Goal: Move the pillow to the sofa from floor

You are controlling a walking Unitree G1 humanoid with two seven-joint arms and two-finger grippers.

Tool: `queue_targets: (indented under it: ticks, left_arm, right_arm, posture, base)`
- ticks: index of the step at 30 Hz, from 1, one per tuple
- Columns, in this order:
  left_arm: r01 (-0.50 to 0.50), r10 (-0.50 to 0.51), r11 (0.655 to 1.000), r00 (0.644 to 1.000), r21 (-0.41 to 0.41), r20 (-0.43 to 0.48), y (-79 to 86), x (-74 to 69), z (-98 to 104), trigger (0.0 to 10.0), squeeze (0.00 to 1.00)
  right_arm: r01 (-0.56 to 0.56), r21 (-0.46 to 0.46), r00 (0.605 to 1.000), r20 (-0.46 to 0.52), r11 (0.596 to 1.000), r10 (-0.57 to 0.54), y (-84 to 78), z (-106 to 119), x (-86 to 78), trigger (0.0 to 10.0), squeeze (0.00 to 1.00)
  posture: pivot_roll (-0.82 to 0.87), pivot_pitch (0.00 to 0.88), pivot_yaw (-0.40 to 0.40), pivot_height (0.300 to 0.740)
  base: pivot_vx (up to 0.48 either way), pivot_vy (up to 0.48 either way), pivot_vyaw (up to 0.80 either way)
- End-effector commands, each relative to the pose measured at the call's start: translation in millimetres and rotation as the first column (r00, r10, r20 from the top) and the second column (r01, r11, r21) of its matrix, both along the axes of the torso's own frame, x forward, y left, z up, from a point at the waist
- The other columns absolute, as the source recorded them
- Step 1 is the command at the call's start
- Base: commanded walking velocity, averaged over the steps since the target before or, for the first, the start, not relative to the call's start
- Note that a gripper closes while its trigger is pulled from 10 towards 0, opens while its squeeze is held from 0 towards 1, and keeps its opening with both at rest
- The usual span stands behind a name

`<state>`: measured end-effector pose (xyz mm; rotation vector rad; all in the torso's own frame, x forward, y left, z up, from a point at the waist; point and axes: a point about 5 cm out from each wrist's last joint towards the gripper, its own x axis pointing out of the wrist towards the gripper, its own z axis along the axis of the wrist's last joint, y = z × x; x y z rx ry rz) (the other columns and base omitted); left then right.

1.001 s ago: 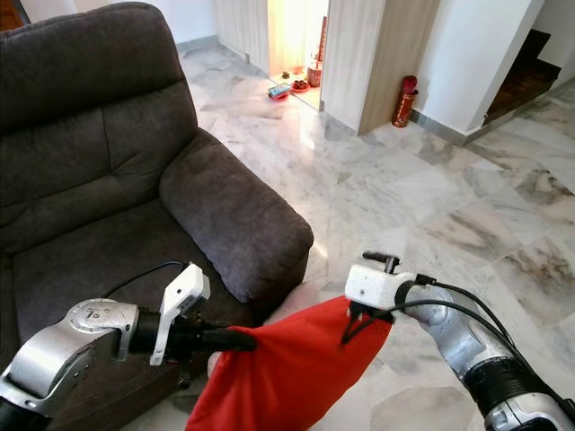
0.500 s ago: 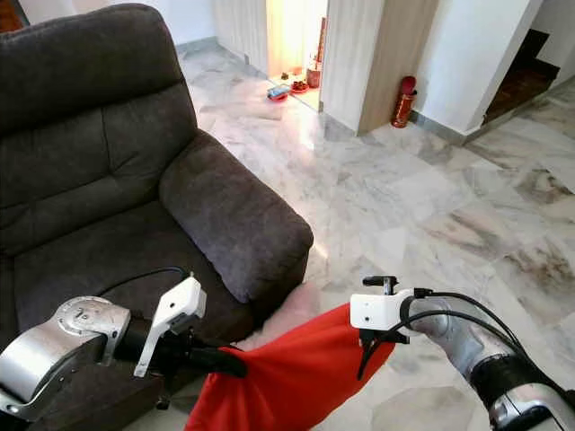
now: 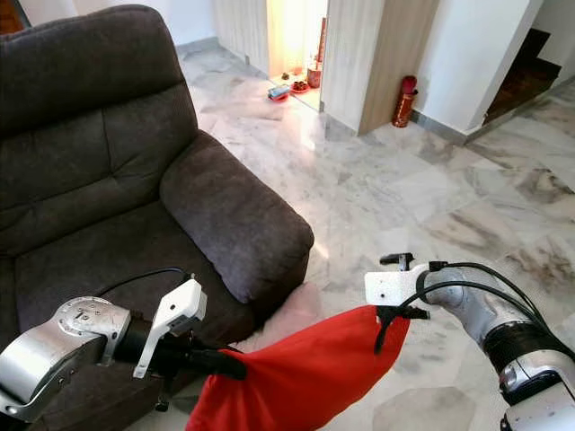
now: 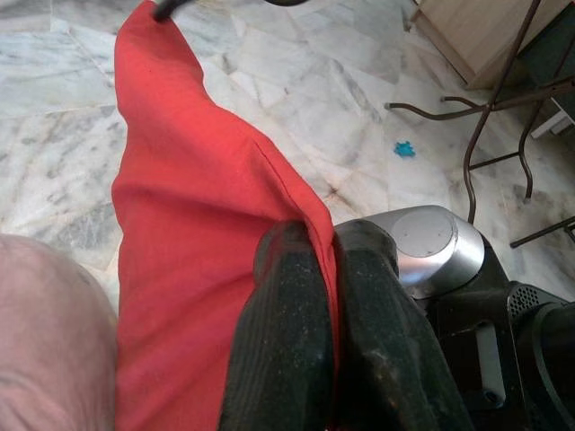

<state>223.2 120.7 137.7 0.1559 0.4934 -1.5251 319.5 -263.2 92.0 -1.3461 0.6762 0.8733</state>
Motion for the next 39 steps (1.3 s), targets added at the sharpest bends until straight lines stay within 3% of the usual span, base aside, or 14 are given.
queue_targets:
  ticks: [1,8,22,26,33,37,39]
  left_arm:
    - [0.065,-0.061,0.996,0.996,-0.066,0.066,-7.1,-1.2,18,10.0,0.0]
    - [0.043,-0.039,0.997,0.997,-0.067,0.063,-6.8,0.8,16,10.0,0.0]
    - [0.031,-0.026,0.996,0.998,-0.082,0.063,-10.7,0.8,17,10.0,0.0]
    - [0.029,-0.024,0.996,0.998,-0.087,0.06,-11.2,-0.4,17,10.0,0.0]
    - [0.021,-0.016,0.996,0.998,-0.088,0.06,-10.9,-0.3,17,10.0,0.0]
    - [0.018,-0.012,0.996,0.998,-0.089,0.061,-11.2,0.0,17,10.0,0.0]
    - [0.014,-0.008,0.996,0.998,-0.092,0.062,-11.9,0.5,17,10.0,0.0]
  right_arm:
    - [0.014,-0.01,0.998,-0.063,1.0,-0.015,-6.7,-1,-5.0,10.0,0.0]
    - [0.035,-0.024,0.975,-0.217,0.999,-0.039,-19.1,-5,-18.7,10.0,0.0]
    - [0.04,-0.004,0.978,-0.203,0.999,-0.04,-9.4,-28,-22.3,10.0,0.0]
    - [0.049,-0.007,0.969,-0.242,0.999,-0.049,-6.3,-45,-30.8,10.0,0.0]
    - [0.052,-0.005,0.949,-0.311,0.999,-0.051,-4.4,-54,-38.5,10.0,0.0]
    - [0.052,-0.026,0.952,-0.299,0.998,-0.057,-4.8,-58,-39.5,10.0,0.0]
    - [0.066,-0.042,0.974,-0.215,0.997,-0.074,-2.9,-60,-34.1,10.0,0.0]
  posture:
    - [-0.01,0.0,0.009,0.736]
    - [-0.01,0.0,0.009,0.736]
    - [0.0,0.0,0.005,0.736]
    - [0.01,0.0,0.003,0.736]
    - [0.01,0.0,0.004,0.736]
    - [0.01,0.0,0.002,0.736]
    - [0.01,0.0,0.002,0.736]
  base:
    - [0.0,0.0,0.0]
    - [0.0,0.0,0.0]
    - [0.0,0.0,0.0]
    - [0.0,0.0,0.0]
    - [0.0,0.0,0.0]
    - [0.0,0.0,0.0]
    - [0.0,0.0,0.0]
